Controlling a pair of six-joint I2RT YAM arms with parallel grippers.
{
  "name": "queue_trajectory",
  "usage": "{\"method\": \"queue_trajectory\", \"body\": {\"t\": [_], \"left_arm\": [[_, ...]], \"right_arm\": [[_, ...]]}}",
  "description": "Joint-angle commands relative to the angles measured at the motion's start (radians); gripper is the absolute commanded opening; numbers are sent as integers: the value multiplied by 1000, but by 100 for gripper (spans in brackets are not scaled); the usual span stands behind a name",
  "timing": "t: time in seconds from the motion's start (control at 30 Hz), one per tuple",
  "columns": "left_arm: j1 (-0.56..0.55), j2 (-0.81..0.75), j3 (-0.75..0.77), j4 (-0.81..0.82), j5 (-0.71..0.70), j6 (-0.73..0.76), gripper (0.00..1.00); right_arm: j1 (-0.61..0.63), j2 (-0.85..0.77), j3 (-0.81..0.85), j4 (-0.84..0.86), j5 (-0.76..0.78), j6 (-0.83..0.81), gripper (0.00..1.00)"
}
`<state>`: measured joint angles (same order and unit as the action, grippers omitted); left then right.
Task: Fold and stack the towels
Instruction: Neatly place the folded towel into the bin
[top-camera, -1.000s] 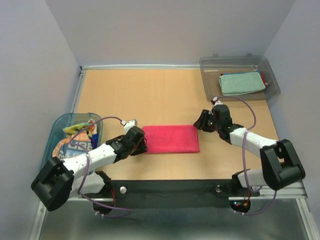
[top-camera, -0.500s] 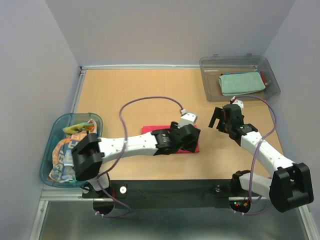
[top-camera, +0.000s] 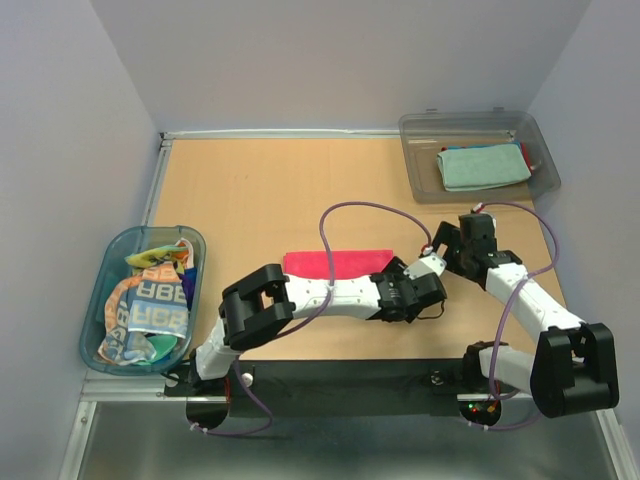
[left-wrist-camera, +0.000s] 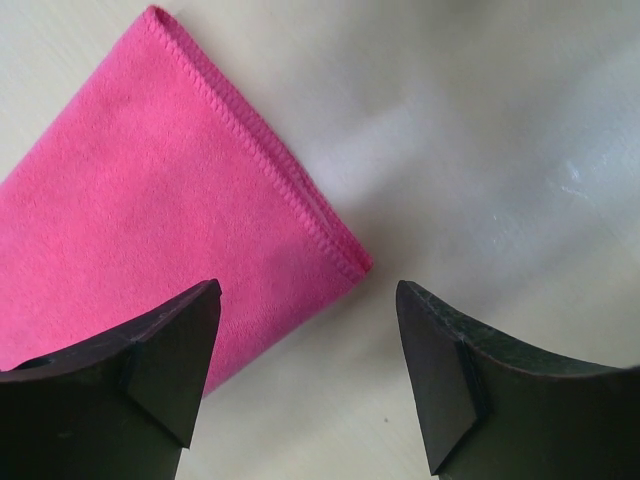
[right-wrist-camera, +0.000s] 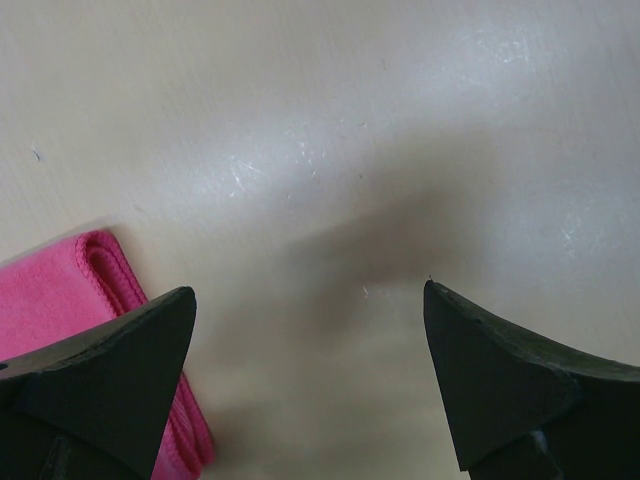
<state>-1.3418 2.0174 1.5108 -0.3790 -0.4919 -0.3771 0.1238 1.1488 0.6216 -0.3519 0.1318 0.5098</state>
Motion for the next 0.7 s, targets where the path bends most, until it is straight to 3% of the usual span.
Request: {"method": "queue_trajectory", "body": {"t": [0.0,0.4,0.67], "left_arm": [[-14,26,87,-6,-42,86,81],[-16,135,132,-40,-14,136,77],[-11,165,104,-47,-42,145,52]], "right_arm": [[-13,-9,-14,31,-67,6,100],[-19,-35,-34,48,-104,4,100],[-19,-73,-37,53,-161,13,100]]}}
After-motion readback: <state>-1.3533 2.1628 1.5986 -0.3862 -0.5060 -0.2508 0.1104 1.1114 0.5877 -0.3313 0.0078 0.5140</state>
